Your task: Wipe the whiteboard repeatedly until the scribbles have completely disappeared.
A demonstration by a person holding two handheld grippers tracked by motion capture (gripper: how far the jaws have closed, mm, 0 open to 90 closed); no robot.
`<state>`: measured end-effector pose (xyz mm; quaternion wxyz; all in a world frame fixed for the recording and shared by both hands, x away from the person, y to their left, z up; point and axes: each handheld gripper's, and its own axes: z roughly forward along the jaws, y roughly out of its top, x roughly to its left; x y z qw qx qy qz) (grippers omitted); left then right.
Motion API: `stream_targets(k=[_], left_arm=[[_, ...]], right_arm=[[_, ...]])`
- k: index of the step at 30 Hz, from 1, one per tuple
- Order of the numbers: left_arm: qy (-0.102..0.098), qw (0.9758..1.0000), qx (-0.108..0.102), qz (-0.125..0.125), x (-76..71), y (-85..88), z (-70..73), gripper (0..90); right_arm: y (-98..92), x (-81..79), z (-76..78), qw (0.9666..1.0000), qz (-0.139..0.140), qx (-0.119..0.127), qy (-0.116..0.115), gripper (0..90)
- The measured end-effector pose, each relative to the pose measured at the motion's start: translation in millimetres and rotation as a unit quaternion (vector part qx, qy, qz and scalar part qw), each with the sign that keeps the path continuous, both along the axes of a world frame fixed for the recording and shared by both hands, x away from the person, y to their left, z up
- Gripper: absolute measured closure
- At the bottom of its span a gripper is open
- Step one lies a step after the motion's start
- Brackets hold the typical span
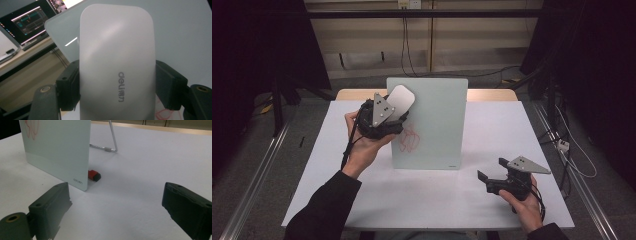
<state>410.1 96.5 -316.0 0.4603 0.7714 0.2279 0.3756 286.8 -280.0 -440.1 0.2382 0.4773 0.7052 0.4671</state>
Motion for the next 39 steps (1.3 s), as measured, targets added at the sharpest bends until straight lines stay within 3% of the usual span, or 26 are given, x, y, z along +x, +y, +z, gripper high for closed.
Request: stream_targets(k=[6, 13, 21, 30, 33, 39], left_arm=[[-0.012, 0.9989, 0.044, -0.005, -7.1, -7.5, -12.2, 30.3], [-0.001, 0.9967, 0.074, -0.032, -18.2, -16.6, -34.6, 30.3], [0.019, 0.9918, 0.11, -0.063, -31.2, -27.3, -60.0, 30.3], [0.04, 0.9879, 0.125, -0.083, -39.6, -33.4, -78.3, 30.3], [0.044, 0.9879, 0.121, -0.086, -38.3, -32.6, -77.3, 30.4], [0.047, 0.9913, 0.095, -0.079, -31.7, -27.9, -64.2, 30.4]], right_arm=[[-0.3, -0.3, 0.0, 1.0, 0.0, 0.0, 0.0, 7.7], [0.0, -0.2, 0.1, 1.0, 0.0, 0.0, -0.001, 7.7], [-0.1, -0.2, 0.0, 1.0, 0.0, 0.0, 0.0, 7.7], [0.0, -0.8, 0.4, 1.0, 0.0, 0.0, -0.001, 7.7], [-0.6, -0.5, 0.3, 1.0, 0.0, 0.001, -0.001, 7.7], [0.1, -0.2, 0.1, 1.0, 0.0, -0.001, -0.001, 7.7]])
